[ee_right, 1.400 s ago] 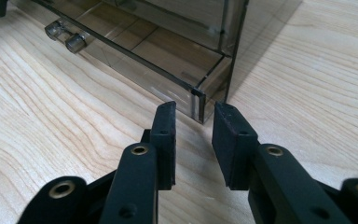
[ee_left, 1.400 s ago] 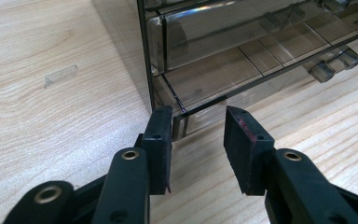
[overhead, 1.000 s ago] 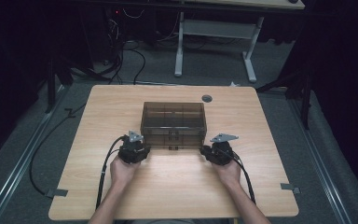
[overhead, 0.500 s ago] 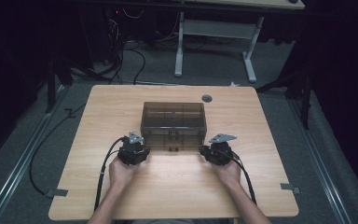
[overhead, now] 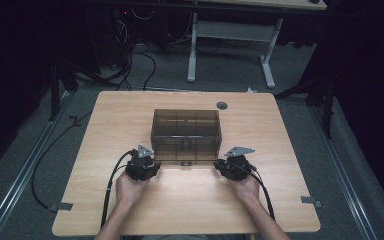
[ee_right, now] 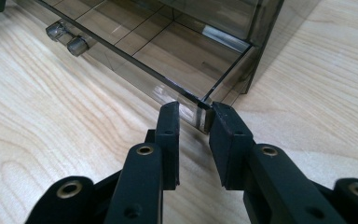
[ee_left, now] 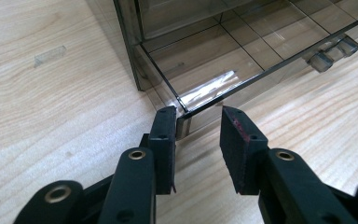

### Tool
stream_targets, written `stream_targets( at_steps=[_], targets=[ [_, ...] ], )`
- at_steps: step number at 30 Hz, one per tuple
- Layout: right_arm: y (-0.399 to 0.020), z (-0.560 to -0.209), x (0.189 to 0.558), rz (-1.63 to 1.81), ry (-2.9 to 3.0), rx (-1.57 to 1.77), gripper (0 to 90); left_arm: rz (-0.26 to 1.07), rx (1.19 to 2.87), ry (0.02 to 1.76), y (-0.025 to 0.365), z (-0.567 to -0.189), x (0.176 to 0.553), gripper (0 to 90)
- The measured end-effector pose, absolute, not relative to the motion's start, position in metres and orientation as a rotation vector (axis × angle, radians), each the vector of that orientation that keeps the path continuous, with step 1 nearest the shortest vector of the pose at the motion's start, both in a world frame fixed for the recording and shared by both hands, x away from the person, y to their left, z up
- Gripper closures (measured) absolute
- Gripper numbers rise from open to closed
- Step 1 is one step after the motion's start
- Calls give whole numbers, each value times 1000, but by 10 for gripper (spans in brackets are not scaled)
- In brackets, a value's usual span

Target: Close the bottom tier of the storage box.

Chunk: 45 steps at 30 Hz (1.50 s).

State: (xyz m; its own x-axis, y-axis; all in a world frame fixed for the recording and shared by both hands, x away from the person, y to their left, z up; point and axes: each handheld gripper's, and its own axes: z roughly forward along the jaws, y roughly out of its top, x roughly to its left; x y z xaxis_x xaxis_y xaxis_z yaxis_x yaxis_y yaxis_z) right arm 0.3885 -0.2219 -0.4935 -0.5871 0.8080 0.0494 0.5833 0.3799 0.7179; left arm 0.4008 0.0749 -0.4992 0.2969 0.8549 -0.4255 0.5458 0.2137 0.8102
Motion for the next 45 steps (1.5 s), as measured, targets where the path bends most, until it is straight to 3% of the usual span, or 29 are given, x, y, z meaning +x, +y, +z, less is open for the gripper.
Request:
stream_targets(
  at_steps=[45],
  targets=[
    [-225,-498,358,1079,2353,1245,725,334,1515,1381,75,-500,375,660]
  ],
)
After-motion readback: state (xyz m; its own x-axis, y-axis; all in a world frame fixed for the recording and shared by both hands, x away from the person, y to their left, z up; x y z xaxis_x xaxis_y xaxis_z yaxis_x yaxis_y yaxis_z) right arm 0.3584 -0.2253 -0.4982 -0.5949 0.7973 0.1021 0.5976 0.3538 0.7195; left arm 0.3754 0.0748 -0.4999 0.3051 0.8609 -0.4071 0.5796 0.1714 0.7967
